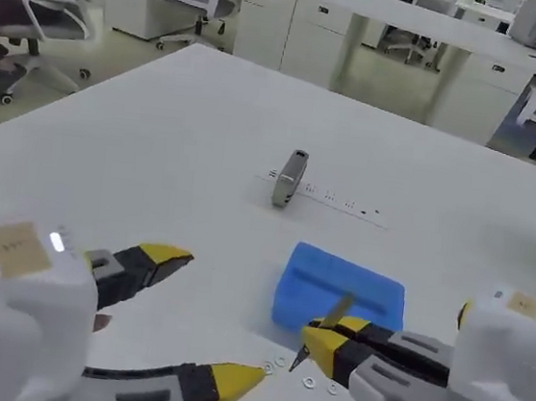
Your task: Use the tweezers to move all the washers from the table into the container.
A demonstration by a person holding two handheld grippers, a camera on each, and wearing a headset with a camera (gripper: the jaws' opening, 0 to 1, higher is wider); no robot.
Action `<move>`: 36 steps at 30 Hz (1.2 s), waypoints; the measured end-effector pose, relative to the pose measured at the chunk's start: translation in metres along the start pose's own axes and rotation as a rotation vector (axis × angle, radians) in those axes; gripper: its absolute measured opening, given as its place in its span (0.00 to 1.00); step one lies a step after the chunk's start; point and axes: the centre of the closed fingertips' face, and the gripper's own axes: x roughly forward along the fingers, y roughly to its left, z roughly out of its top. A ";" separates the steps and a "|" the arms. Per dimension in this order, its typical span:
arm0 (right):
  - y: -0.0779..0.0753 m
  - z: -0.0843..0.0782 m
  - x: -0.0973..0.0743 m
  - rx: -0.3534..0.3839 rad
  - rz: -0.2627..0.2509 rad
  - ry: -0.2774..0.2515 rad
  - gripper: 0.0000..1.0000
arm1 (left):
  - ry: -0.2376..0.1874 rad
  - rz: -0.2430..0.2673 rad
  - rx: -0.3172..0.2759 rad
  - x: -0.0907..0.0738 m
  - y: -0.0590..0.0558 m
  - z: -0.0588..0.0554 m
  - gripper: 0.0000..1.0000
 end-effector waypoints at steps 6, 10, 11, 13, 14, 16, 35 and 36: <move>-0.009 -0.007 0.016 0.004 -0.005 -0.013 0.02 | 0.019 0.175 -0.005 -0.005 0.025 -0.025 0.83; -0.015 -0.016 0.027 0.027 -0.003 -0.019 0.02 | 0.021 0.228 -0.010 -0.004 0.029 -0.034 0.88; -0.017 -0.019 0.031 0.032 -0.008 -0.020 0.02 | 0.026 0.234 -0.014 -0.003 0.030 -0.037 0.89; -0.021 -0.023 0.035 0.030 -0.014 -0.024 0.02 | 0.037 0.245 -0.031 -0.002 0.031 -0.042 0.91; -0.023 -0.025 0.039 0.028 -0.013 -0.023 0.02 | 0.045 0.249 -0.042 -0.001 0.031 -0.045 0.92; -0.027 -0.028 0.044 0.021 -0.015 -0.024 0.02 | 0.052 0.261 -0.052 0.000 0.033 -0.050 0.92; -0.054 -0.064 0.069 0.055 -0.035 0.038 0.03 | 0.157 0.267 0.016 0.007 0.034 -0.073 0.92; -0.055 -0.066 0.071 0.056 -0.035 0.043 0.03 | 0.153 0.270 0.013 0.007 0.035 -0.073 0.92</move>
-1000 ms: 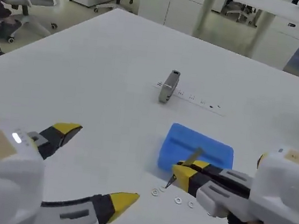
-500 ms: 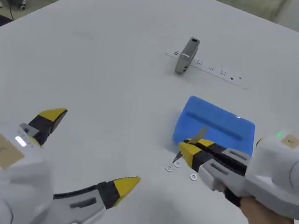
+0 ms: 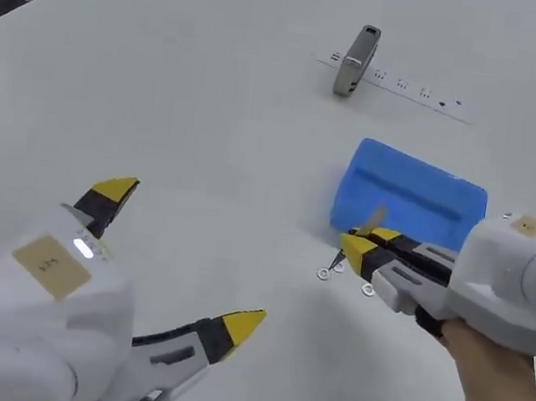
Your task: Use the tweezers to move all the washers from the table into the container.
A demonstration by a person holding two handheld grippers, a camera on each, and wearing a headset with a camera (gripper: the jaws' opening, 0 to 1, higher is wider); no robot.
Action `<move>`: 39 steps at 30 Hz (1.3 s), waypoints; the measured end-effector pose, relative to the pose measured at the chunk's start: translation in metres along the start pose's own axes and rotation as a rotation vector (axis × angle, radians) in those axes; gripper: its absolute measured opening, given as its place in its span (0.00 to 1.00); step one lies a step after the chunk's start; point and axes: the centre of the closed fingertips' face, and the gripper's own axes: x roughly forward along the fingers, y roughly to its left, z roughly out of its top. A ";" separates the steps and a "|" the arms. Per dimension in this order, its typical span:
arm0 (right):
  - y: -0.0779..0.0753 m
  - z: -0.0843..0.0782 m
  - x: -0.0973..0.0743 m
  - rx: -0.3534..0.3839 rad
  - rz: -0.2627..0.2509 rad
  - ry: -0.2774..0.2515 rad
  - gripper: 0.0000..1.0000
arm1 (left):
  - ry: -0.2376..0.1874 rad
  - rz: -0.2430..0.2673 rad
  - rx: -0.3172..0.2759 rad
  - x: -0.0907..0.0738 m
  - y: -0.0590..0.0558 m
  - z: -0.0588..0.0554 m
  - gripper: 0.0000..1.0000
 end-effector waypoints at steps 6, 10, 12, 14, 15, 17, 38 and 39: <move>-0.002 -0.005 0.004 0.015 0.001 0.009 0.03 | 0.026 0.010 -0.013 0.001 0.004 -0.006 0.91; -0.001 -0.007 0.006 0.014 0.000 0.013 0.03 | 0.041 0.005 -0.010 0.002 0.003 -0.009 0.92; -0.002 -0.006 0.006 -0.001 -0.008 0.009 0.03 | 0.048 0.005 0.003 0.003 0.003 -0.011 0.92; -0.001 -0.006 0.006 -0.010 -0.009 0.013 0.03 | 0.055 0.003 0.009 0.003 0.002 -0.012 0.91; -0.001 -0.006 0.006 -0.020 -0.009 0.016 0.03 | 0.058 0.003 0.009 0.003 0.002 -0.013 0.91; -0.001 -0.006 0.006 -0.043 -0.015 0.021 0.03 | 0.058 0.007 0.013 0.003 0.003 -0.013 0.91; 0.000 -0.011 0.000 -0.054 -0.060 0.028 0.03 | 0.080 0.010 0.032 0.003 0.005 -0.019 0.88; 0.001 -0.011 0.001 -0.060 -0.055 0.031 0.03 | 0.078 0.011 0.031 0.003 0.005 -0.018 0.88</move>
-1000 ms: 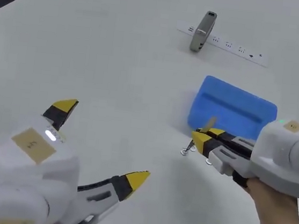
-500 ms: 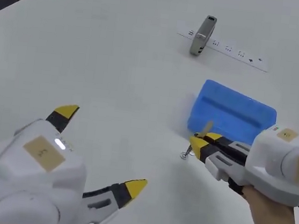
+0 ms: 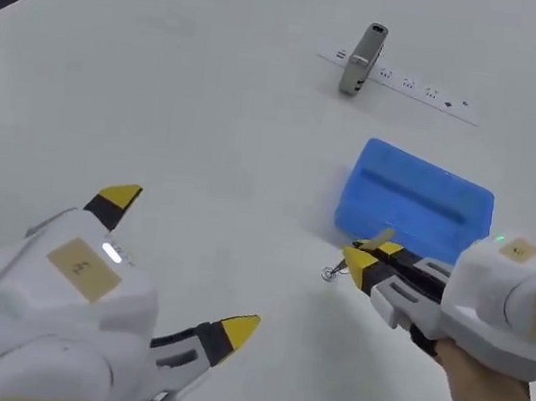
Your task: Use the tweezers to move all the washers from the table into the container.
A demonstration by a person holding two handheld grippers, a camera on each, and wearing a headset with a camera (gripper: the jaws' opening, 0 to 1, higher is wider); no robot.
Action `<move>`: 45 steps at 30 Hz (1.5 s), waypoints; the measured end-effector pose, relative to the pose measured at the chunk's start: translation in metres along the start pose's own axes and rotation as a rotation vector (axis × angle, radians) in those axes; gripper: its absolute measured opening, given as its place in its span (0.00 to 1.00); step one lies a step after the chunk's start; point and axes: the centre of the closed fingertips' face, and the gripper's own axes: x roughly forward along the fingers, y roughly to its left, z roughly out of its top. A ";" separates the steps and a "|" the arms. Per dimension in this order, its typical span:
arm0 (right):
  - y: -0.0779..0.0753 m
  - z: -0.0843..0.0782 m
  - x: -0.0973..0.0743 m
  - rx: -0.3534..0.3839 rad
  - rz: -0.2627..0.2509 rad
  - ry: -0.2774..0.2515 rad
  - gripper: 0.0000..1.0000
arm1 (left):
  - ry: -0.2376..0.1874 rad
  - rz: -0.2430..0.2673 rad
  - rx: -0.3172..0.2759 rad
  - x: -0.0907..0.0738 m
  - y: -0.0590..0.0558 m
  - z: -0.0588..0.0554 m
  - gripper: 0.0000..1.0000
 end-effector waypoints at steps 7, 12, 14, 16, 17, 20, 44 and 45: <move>0.000 0.001 0.000 -0.018 -0.003 0.004 0.03 | 0.002 0.009 -0.002 -0.001 0.002 -0.001 0.87; -0.001 -0.002 0.003 -0.019 0.004 0.018 0.03 | 0.006 0.007 -0.003 0.000 0.001 -0.002 0.87; -0.002 -0.002 0.004 -0.009 0.005 0.010 0.03 | 0.007 0.006 -0.002 0.000 0.001 -0.002 0.87; -0.001 -0.002 0.003 -0.009 0.005 0.019 0.03 | 0.009 0.005 -0.001 0.000 0.001 -0.002 0.87; -0.002 -0.002 0.003 -0.009 0.008 0.029 0.02 | 0.010 0.005 0.000 0.000 0.001 -0.002 0.87; -0.002 -0.003 0.003 -0.015 0.008 0.050 0.02 | 0.013 0.003 -0.001 0.000 0.000 -0.003 0.87; 0.002 0.033 -0.015 0.050 0.025 0.035 0.01 | 0.000 -0.024 0.005 0.002 -0.005 -0.002 0.92; 0.002 0.036 -0.016 0.071 0.028 0.027 0.01 | 0.000 -0.026 0.004 0.002 -0.005 -0.002 0.92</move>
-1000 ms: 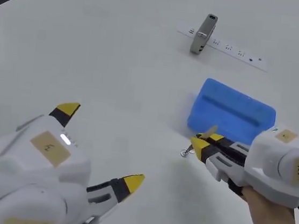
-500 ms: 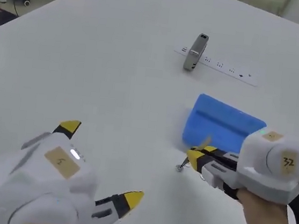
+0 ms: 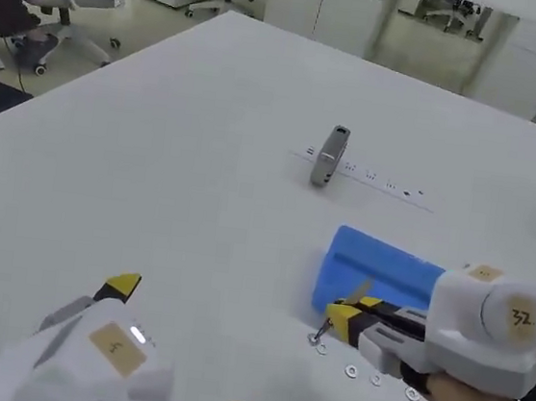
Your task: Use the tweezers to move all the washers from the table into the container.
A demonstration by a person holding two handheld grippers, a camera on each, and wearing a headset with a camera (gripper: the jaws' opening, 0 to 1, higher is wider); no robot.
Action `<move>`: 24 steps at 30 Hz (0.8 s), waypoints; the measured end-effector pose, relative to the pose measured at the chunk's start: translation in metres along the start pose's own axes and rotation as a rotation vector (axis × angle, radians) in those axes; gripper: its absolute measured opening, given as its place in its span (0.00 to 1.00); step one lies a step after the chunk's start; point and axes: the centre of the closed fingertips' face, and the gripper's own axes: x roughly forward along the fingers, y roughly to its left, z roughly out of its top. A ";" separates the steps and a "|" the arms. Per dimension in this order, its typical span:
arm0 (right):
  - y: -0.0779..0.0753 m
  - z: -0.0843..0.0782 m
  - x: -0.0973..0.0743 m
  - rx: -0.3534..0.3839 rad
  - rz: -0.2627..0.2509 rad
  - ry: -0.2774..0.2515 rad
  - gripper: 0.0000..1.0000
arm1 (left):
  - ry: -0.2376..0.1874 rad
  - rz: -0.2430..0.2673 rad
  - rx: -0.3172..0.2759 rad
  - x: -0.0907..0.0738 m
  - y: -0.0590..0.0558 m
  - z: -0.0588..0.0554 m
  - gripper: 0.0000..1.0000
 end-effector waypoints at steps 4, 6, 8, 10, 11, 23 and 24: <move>-0.004 0.011 -0.007 0.025 -0.002 -0.018 0.01 | 0.005 0.003 -0.007 0.000 0.001 -0.001 0.92; -0.007 0.015 -0.009 0.002 -0.011 -0.010 0.01 | -0.013 -0.032 -0.048 0.000 -0.004 0.002 0.94; -0.008 0.021 -0.011 -0.013 -0.015 -0.011 0.01 | -0.022 -0.037 -0.064 0.000 -0.002 0.003 0.99; -0.009 0.026 -0.013 -0.012 -0.015 -0.013 0.01 | -0.024 -0.036 -0.064 0.000 -0.003 0.003 0.99; -0.009 0.028 -0.014 -0.012 -0.015 -0.012 0.01 | -0.024 -0.034 -0.061 0.000 -0.003 0.003 0.99; -0.017 0.041 -0.019 -0.031 -0.022 -0.027 0.01 | 0.002 -0.033 -0.044 0.002 -0.004 -0.001 0.99; -0.017 0.042 -0.019 -0.027 -0.021 -0.030 0.01 | 0.008 -0.037 -0.042 0.002 -0.005 -0.002 0.99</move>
